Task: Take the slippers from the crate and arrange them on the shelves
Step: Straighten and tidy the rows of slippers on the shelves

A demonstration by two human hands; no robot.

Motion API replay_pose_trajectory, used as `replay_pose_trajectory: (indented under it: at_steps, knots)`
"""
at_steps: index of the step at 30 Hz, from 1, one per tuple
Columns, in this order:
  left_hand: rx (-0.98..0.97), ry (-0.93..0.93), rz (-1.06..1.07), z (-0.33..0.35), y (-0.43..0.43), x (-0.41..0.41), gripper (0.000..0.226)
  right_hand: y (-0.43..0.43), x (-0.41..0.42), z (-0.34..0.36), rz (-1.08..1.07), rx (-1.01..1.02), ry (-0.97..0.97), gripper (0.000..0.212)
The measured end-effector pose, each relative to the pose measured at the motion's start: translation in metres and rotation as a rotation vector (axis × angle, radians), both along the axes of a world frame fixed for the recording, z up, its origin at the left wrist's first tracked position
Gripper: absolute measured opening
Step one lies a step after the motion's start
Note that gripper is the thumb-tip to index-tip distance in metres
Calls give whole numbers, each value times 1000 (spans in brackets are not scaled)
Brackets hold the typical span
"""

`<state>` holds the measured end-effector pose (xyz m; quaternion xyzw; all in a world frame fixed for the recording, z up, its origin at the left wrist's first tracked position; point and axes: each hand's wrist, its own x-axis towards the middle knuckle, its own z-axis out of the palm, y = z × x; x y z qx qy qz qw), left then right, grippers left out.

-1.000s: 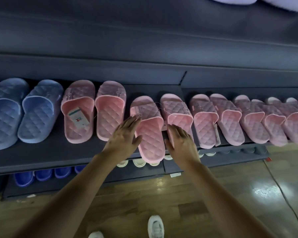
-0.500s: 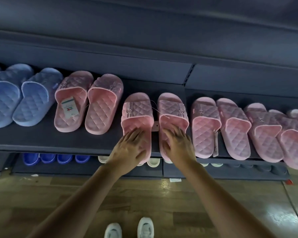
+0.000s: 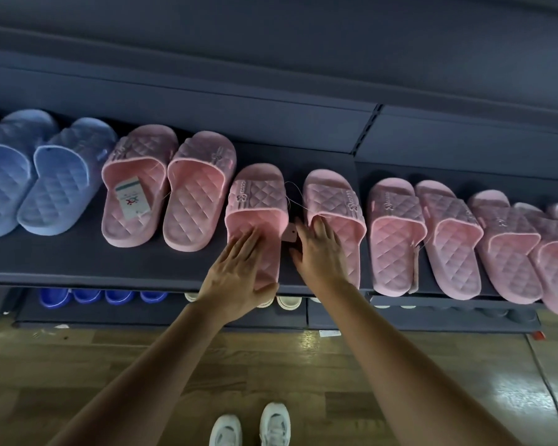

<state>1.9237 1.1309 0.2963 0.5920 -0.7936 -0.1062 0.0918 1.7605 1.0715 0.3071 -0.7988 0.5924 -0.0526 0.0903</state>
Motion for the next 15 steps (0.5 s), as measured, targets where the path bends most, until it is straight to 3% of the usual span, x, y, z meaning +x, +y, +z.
replay_pose_trajectory:
  at_steps: [9, 15]
  knots:
    - [-49, 47, -44, 0, -2, 9, 78, -3, 18, -4, -157, -101, 19, 32]
    - [-32, 76, -62, 4, -3, 14, 80, 1, 17, -5, -151, -73, 16, 21]
